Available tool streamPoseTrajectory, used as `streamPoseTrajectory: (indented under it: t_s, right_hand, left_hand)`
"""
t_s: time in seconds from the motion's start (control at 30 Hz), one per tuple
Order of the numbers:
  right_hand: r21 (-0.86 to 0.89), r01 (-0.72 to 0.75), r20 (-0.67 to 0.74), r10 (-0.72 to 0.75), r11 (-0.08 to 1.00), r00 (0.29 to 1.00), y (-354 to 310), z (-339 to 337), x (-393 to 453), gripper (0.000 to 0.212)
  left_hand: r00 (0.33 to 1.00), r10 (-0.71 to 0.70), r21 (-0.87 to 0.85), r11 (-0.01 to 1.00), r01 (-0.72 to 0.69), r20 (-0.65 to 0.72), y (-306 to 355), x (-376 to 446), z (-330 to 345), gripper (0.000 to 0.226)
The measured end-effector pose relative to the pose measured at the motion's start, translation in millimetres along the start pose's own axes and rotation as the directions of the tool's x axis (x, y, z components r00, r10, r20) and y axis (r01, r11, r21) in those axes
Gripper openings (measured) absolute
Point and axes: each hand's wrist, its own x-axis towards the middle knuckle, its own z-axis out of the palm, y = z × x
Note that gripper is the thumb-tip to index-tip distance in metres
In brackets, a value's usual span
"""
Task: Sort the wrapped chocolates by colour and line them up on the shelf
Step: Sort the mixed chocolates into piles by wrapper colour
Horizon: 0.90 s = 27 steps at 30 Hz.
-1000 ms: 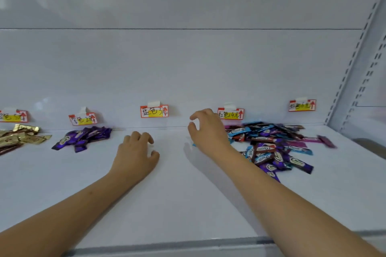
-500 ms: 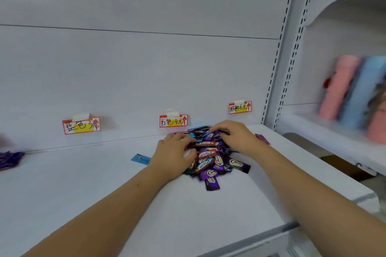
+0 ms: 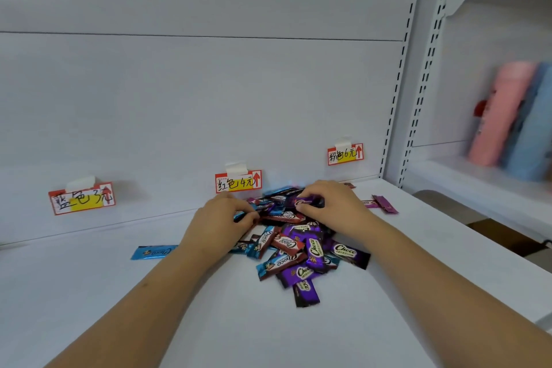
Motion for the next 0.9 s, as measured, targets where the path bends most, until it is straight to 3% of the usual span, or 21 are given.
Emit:
streamPoseTrajectory:
  t_s: [0.1, 0.23, 0.37, 0.47, 0.63, 0.7, 0.8, 0.9]
  right_hand:
    - [0.169, -0.061, 0.005, 0.061, 0.984, 0.998, -2, -3, -3, 0.028]
    - [0.274, -0.046, -0.035, 0.058, 0.961, 0.998, -11, -6, -5, 0.024]
    - [0.374, -0.084, -0.142, 0.146, 0.924, 0.979, -7, -7, -1, 0.018]
    - [0.304, -0.139, -0.157, 0.193, 0.943, 0.968, 0, -8, 0, 0.022]
    - [0.223, -0.223, -0.159, 0.261, 0.949, 0.952, 5, -10, 1, 0.018]
    - [0.194, -0.238, -0.19, 0.274, 0.952, 0.943, 7, -11, 1, 0.016]
    - [0.056, -0.247, -0.174, 0.253, 0.967, 0.952, 9, -9, -1, 0.034]
    - [-0.089, -0.168, -0.09, 0.16, 0.982, 0.983, 2, -4, -3, 0.056]
  left_hand:
    - [0.999, -0.016, 0.115, 0.993, 0.021, -0.05, 2, -3, -4, 0.016]
    - [0.978, 0.15, 0.129, 0.983, -0.132, -0.148, 12, -3, -1, 0.014]
    - [0.962, 0.249, 0.076, 0.963, -0.258, 0.112, 18, -3, 10, 0.047]
    - [0.956, 0.211, 0.08, 0.97, -0.231, 0.205, 19, -4, 8, 0.044]
    - [0.98, 0.189, 0.113, 0.974, -0.194, 0.058, 19, -2, -5, 0.021]
    - [0.985, 0.164, 0.135, 0.976, -0.169, 0.048, 17, -3, -3, 0.021]
    - [0.989, 0.111, 0.169, 0.977, -0.127, 0.103, 13, -2, 3, 0.041]
    - [0.984, 0.097, 0.196, 0.972, -0.125, 0.15, 11, 1, 4, 0.044]
